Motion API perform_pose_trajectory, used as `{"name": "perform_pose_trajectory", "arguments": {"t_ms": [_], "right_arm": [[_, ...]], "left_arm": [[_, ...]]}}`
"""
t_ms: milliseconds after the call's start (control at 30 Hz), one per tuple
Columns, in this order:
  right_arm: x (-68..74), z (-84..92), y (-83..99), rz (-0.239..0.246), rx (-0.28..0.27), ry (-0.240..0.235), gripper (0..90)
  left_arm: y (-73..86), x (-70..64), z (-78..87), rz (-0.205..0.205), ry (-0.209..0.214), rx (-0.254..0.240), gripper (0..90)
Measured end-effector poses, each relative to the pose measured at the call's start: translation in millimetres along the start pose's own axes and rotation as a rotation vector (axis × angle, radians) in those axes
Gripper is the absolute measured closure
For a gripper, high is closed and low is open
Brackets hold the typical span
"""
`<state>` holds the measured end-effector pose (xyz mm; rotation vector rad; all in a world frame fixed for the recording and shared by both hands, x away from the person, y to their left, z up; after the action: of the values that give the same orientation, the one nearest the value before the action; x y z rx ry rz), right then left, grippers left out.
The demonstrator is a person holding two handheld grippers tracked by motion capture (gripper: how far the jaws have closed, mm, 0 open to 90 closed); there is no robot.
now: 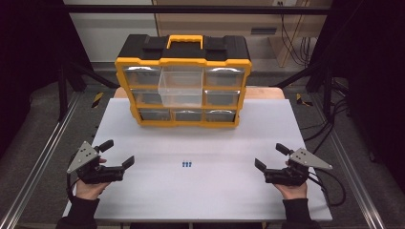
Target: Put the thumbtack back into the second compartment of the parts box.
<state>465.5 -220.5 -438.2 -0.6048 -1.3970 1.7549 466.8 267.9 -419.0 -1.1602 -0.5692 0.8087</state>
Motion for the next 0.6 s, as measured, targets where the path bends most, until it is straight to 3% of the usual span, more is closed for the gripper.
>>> {"name": "perform_pose_trajectory", "arguments": {"t_ms": [600], "right_arm": [[1.5, -0.9, 0.1, 0.001, -0.003, -0.003, 0.5]], "left_arm": [[-12.9, -12.2, -10.6, -0.005, 0.02, 0.003, 1.8]]}}
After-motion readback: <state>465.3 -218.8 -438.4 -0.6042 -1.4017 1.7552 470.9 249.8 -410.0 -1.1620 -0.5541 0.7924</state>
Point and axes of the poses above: each handheld gripper's, and its own axes: z roughly backward along the jaws, y roughly out of its underside, x roughly to its left, the point moved 6 cm from there along -z, roughly forward along the jaws, and after that the axes turned 3 degrees about x, right-handed, at the moved point
